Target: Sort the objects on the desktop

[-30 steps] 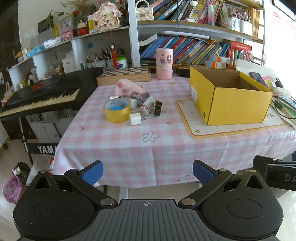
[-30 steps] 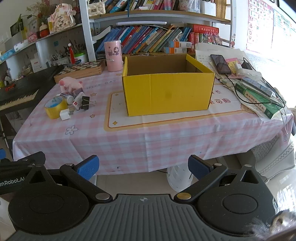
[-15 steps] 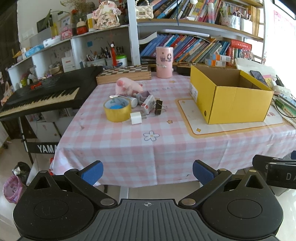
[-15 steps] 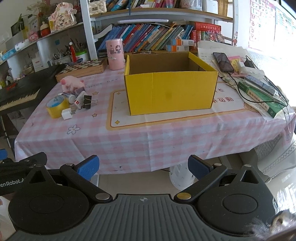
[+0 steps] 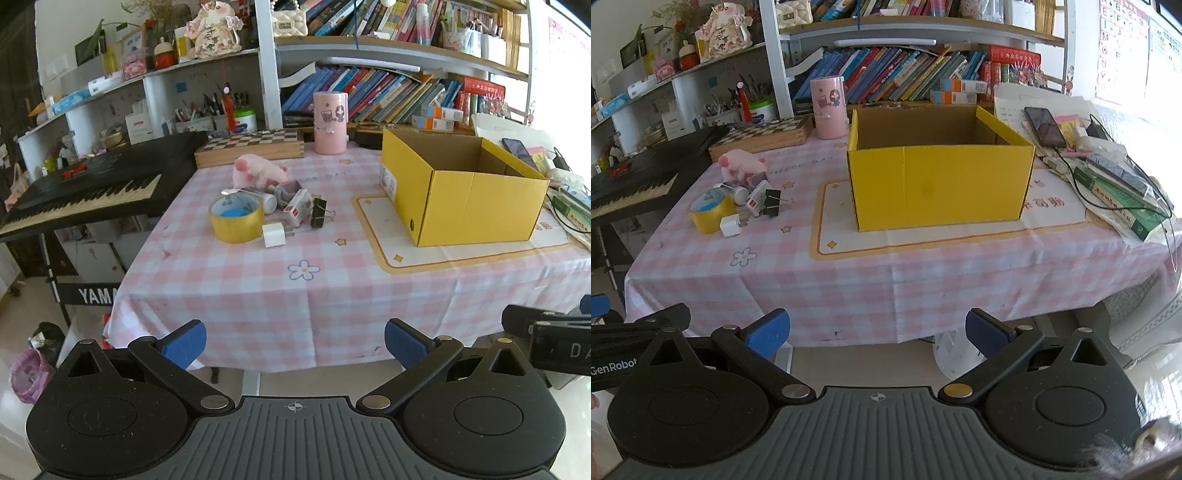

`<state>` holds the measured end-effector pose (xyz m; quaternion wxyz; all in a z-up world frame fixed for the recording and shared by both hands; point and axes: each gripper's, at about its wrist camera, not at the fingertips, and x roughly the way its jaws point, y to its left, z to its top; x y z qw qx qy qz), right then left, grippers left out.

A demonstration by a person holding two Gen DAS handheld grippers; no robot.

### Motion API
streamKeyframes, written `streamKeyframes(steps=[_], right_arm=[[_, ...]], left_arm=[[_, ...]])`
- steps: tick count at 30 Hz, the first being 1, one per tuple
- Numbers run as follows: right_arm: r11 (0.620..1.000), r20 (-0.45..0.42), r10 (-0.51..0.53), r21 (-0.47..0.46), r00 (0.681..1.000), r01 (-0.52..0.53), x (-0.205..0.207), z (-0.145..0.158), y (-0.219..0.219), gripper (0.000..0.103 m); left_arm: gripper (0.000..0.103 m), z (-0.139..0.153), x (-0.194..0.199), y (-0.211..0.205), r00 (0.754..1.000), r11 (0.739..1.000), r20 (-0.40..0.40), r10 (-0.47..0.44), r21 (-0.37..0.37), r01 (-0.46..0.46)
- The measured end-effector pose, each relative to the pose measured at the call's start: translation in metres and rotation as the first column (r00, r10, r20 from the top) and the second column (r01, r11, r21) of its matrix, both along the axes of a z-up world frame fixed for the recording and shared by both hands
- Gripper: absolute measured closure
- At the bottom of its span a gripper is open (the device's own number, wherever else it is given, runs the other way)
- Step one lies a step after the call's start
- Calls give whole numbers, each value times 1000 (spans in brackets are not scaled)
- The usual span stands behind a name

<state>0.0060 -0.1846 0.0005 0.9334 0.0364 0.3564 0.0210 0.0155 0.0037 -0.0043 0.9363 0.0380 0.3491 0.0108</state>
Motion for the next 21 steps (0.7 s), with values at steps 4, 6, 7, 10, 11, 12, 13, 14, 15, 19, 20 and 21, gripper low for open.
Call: streamKeyframes(steps=[4,6,7,10,11,12,13,14,15,19,20,21], right_arm=[[1000,18,14,-4,1000,-14,-1,2,1,1],[1000,20,17,-2,1000,-17,0,3,0,1],[1000,18,18,-3,1000,-18,0,3,0,1],[1000,15,17,-1,1000,-17,0,4,-1,1],[1000,14,18,1,1000,-18,0,4,-2,1],[1000,14,18,1,1000,-19,0,4,-2,1],[1000,13,19,0,1000,-19,0,4,-2,1],[1000,13,21,0,1000,-21,0,4,-2,1],[1000,13,22,-1,1000,-22,0,4,-2,1],[999,8,36,-2,999,-36,-1,4,0,2],[999,7,39,-3,999,-39,-1,4,1,2],[999,5,40,-3,999,-40,-1,4,1,2]], left_arm=[[0,2,-2,-4,1000,1000,7,-4,15,4],[0,3,-3,-5,1000,1000,5,-4,17,4],[0,3,-3,-5,1000,1000,4,-4,15,4],[0,3,-5,-5,1000,1000,5,-3,10,3],[0,3,-5,-5,1000,1000,7,-4,7,4],[0,3,-6,-5,1000,1000,8,-4,4,4],[0,4,-6,-5,1000,1000,8,-3,1,3],[0,3,-6,-4,1000,1000,8,-3,-3,3],[0,4,-7,-4,1000,1000,6,-2,-5,2],[0,3,-7,-4,1000,1000,1,-3,-10,3],[0,2,-7,-4,1000,1000,-1,-4,-12,4],[0,2,-7,-4,1000,1000,-3,-5,-14,5]])
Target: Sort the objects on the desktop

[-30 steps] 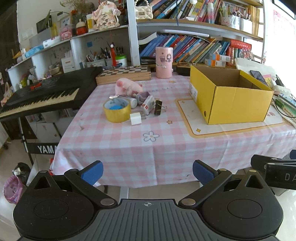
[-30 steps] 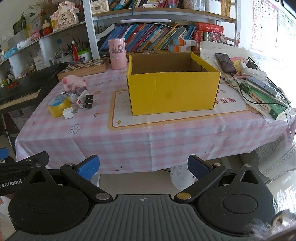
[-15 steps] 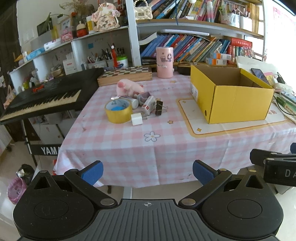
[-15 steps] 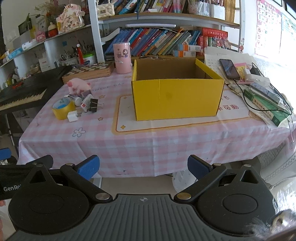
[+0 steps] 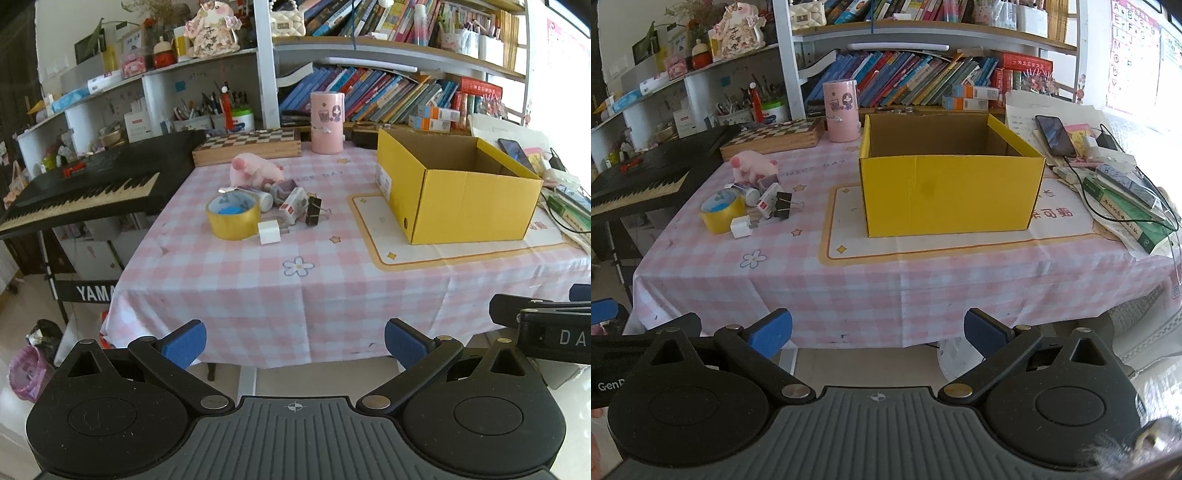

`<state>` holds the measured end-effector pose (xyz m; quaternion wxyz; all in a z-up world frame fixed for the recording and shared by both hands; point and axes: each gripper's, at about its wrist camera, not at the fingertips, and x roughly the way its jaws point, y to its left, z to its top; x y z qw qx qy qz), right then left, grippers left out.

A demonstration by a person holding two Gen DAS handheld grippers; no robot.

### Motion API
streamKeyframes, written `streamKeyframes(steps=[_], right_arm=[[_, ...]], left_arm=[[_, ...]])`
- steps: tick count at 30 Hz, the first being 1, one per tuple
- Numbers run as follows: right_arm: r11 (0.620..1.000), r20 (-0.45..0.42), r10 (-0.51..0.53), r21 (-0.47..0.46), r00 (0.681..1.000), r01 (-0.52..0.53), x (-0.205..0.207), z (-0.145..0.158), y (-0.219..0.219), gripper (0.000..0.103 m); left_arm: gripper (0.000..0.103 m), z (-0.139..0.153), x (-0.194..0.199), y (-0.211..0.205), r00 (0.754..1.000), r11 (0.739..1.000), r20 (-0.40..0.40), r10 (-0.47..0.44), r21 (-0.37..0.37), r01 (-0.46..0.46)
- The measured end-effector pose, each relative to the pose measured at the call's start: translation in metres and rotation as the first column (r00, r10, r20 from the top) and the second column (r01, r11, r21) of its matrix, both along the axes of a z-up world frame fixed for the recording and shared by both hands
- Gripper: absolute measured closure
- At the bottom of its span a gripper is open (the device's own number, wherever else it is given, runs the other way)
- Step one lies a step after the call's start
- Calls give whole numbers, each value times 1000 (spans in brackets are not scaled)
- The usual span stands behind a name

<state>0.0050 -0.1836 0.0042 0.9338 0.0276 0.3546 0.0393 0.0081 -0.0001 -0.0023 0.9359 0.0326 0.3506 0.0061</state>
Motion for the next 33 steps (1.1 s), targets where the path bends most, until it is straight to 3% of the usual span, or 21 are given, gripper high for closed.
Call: streamKeyframes(steps=[16,33], right_arm=[[1000,-34,21,6,999,-21,8,-5,6,9],[996,7,85,-7,996,-85,15,-1,25,19]], left_arm=[[0,-2,1,6,1000,1000,-11,2,-4,-2],[0,-3,9,25,999,999,19,31,-28,-30]])
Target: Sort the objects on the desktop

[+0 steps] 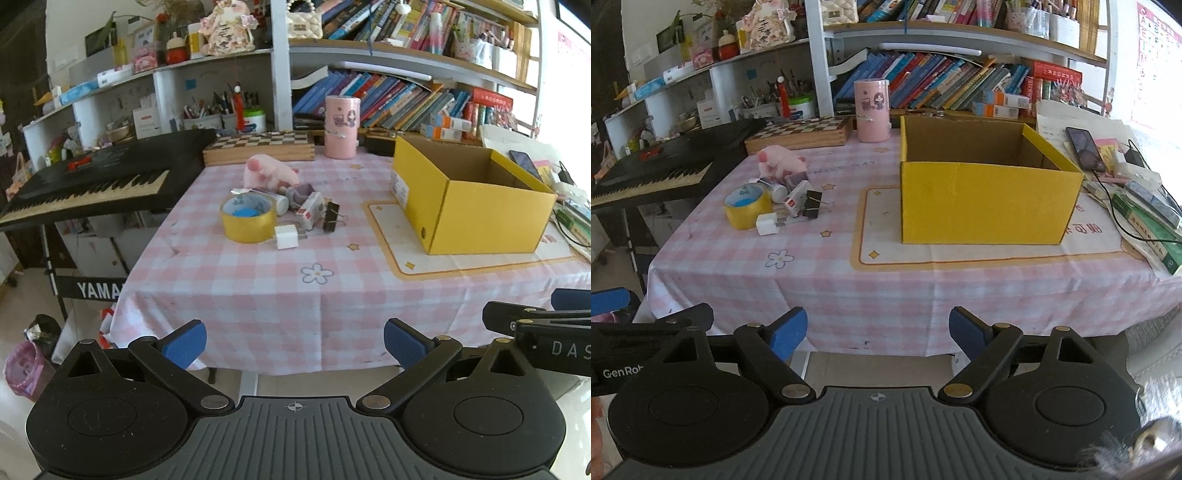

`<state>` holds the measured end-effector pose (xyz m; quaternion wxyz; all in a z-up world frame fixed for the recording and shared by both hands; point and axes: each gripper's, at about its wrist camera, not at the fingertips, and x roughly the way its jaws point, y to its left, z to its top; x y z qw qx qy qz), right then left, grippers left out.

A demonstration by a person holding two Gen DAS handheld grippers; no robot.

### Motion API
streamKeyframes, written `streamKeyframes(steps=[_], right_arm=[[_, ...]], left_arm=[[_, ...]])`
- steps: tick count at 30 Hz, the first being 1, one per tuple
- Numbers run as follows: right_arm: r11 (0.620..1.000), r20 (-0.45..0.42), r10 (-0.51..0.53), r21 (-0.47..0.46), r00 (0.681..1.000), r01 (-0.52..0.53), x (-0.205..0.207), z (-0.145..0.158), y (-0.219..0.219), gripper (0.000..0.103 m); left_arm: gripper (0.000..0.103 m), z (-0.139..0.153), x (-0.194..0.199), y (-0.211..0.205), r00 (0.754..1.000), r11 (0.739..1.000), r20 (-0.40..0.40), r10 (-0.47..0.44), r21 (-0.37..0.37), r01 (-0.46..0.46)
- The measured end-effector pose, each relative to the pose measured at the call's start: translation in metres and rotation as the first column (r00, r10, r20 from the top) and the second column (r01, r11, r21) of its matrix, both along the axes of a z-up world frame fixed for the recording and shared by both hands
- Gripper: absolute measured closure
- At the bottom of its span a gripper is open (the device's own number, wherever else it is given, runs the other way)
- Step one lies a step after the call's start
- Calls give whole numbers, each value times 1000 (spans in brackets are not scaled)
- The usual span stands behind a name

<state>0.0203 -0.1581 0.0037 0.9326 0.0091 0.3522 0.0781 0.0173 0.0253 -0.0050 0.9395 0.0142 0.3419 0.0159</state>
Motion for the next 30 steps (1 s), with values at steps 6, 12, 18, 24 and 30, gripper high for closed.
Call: streamKeyframes(steps=[6,12,18,24,30], right_arm=[[999,7,27,22,1000,-27,5,0,10,22],[998,3,37,48,999,-37,13,1,22,23],[995,22,85,43,996,-86,16,4,42,23],[992,27,119,40,993,-120,20,5,55,23],[986,40,162,38,986,-163,32,2,64,27]], left_arm=[[1,0,4,16,999,999,-2,36,-3,-36],[1,3,0,26,999,998,20,51,24,-51],[1,5,-3,42,996,996,32,85,24,-86],[1,5,-1,54,991,992,34,128,15,-129],[1,1,8,64,981,982,37,189,-3,-189]])
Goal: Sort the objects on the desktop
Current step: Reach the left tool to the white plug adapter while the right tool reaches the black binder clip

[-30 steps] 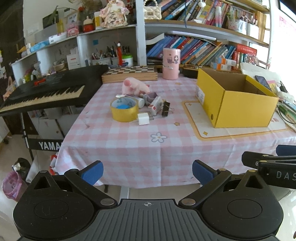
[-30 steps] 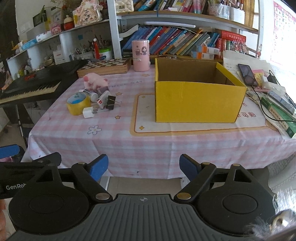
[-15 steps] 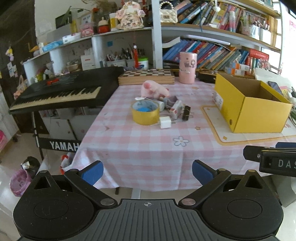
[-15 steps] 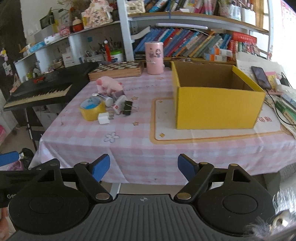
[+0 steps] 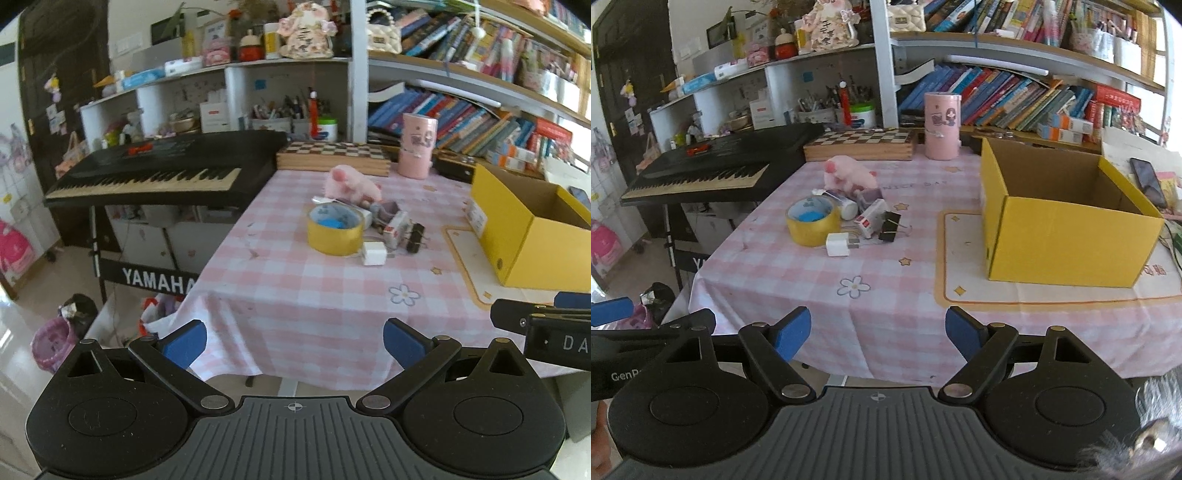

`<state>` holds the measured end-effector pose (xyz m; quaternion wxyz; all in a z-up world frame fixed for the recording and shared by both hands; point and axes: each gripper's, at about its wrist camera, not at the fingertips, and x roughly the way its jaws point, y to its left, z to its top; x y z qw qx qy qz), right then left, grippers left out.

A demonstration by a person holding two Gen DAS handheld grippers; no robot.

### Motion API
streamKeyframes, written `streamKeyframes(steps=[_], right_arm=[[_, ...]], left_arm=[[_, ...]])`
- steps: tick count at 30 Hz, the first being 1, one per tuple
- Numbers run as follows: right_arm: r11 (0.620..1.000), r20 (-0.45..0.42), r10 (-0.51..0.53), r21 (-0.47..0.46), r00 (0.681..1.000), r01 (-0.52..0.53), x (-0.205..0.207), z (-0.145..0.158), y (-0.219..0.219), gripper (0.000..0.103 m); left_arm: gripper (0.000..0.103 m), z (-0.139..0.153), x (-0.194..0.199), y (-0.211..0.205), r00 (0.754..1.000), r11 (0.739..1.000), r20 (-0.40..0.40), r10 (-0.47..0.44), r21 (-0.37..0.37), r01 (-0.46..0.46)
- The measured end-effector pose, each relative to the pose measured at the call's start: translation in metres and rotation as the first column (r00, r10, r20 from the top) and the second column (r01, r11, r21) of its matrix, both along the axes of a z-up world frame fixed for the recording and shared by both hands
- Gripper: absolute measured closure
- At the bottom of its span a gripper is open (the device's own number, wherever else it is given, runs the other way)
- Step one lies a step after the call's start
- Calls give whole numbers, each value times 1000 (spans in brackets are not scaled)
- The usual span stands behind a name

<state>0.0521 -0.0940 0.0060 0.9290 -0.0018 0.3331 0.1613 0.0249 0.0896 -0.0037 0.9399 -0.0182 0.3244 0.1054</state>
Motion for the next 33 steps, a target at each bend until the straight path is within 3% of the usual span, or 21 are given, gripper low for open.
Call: streamKeyframes(steps=[9,14,21,33], right_arm=[[999,2,48,5,999,-48,45,-4,9,30],[999,-17,52,8,998,-52,84,-10,6,33],[995,-57,98,16,994,-97,141,-19,5,47],[989,-97,145,28,985,-143,210,-26,12,47]], left_arm=[[5,-11,38,7,998,998,-37,60,-16,-60],[9,-21,70,-1,997,999,-68,38,-20,-39],[26,-33,115,-20,994,1000,-111,1,-28,-4],[35,-56,188,-45,987,997,-145,-74,-25,71]])
